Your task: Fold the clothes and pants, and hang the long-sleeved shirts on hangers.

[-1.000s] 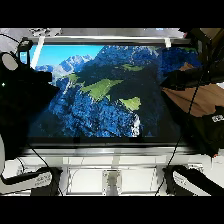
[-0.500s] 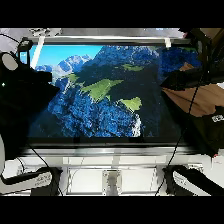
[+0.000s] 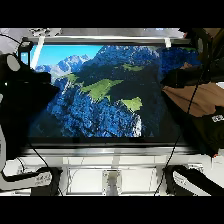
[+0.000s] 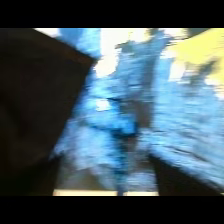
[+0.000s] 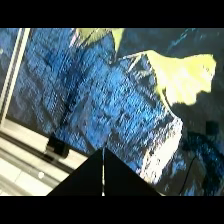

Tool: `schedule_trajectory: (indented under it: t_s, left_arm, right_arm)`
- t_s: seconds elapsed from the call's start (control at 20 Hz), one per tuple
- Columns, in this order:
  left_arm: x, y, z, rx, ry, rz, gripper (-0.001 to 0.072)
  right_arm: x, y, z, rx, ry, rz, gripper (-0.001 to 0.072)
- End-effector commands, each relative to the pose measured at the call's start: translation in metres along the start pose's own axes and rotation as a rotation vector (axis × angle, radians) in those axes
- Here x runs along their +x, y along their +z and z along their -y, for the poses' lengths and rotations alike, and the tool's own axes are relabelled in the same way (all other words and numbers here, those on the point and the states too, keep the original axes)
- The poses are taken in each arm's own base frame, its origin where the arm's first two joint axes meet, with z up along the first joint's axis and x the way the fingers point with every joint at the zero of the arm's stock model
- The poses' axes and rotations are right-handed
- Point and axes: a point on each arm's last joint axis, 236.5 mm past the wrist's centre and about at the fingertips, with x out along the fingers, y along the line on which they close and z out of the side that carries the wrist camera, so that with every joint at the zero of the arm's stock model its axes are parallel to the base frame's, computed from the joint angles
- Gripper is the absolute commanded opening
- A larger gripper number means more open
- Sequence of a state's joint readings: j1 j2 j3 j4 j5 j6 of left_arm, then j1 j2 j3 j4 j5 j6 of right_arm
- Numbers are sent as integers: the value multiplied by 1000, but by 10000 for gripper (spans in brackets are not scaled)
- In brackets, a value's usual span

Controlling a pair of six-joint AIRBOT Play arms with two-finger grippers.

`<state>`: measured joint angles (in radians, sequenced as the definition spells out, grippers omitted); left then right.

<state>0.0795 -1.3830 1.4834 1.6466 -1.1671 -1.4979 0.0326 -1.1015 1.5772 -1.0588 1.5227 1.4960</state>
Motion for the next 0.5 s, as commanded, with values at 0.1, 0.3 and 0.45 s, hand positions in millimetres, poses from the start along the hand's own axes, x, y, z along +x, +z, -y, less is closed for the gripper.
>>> schedule_trajectory:
  t_s: [0.1, 0.3, 0.45]
  left_arm:
    - [27, -47, -113, -231, 224, -145, 683]
    - [31, -126, -168, -517, 190, -292, 683]
    - [41, -189, -188, -733, 130, -378, 683]
  right_arm:
    - [0, 5, 1, -7, -5, 22, 17]
    - [0, 5, 6, -8, -27, 21, 17]
    - [4, 5, 9, -3, -29, 11, 17]
